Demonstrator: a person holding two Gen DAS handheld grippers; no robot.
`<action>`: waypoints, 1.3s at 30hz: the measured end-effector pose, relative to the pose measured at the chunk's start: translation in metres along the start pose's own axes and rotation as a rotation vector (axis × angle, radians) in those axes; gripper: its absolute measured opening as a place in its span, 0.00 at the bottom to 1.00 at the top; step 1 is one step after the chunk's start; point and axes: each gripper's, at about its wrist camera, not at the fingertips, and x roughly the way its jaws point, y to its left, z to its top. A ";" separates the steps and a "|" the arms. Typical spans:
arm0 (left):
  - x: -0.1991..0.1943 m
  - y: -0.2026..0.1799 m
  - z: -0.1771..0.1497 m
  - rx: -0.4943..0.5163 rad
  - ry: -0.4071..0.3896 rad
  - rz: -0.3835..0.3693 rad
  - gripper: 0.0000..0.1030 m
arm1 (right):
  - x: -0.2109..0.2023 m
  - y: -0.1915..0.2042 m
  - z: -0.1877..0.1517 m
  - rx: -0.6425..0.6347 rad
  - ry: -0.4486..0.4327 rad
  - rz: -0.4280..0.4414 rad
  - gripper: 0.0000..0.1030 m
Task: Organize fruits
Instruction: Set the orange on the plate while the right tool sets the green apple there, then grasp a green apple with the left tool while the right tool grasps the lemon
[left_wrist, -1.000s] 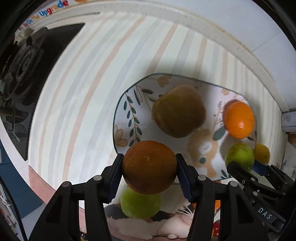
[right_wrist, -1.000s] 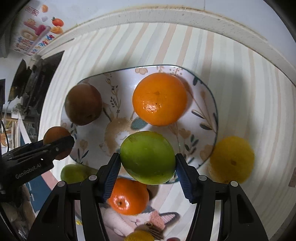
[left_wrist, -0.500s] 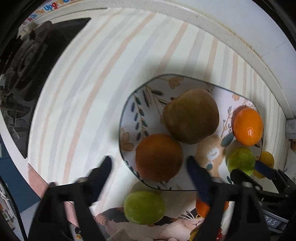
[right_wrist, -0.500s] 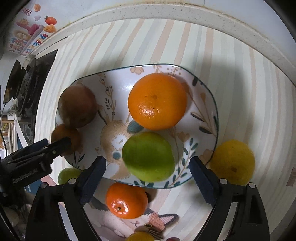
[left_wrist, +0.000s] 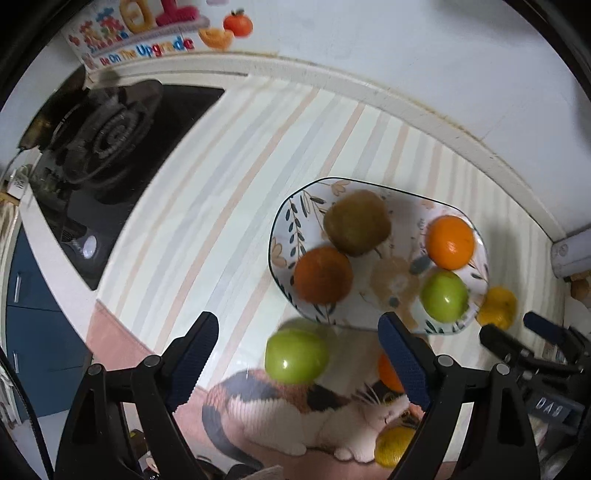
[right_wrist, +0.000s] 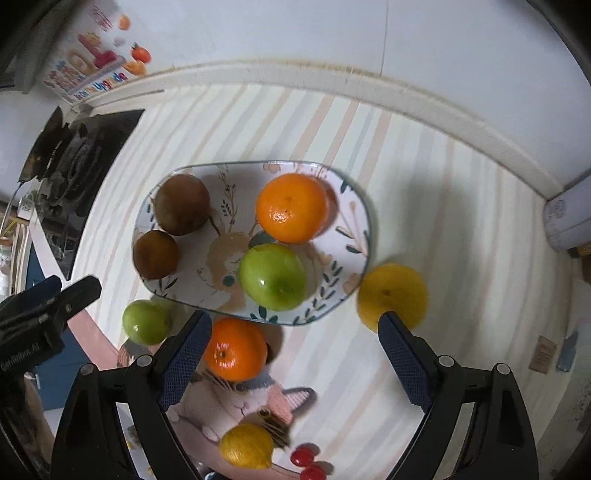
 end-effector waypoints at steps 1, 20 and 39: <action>-0.007 -0.002 -0.004 0.000 -0.012 0.000 0.86 | -0.008 0.000 -0.002 -0.006 -0.014 -0.002 0.91; -0.112 -0.035 -0.077 0.011 -0.183 -0.065 0.86 | -0.133 -0.007 -0.080 -0.084 -0.203 0.057 0.91; -0.052 0.008 -0.081 -0.070 -0.099 0.055 0.98 | 0.011 0.007 -0.105 -0.003 0.226 0.253 0.90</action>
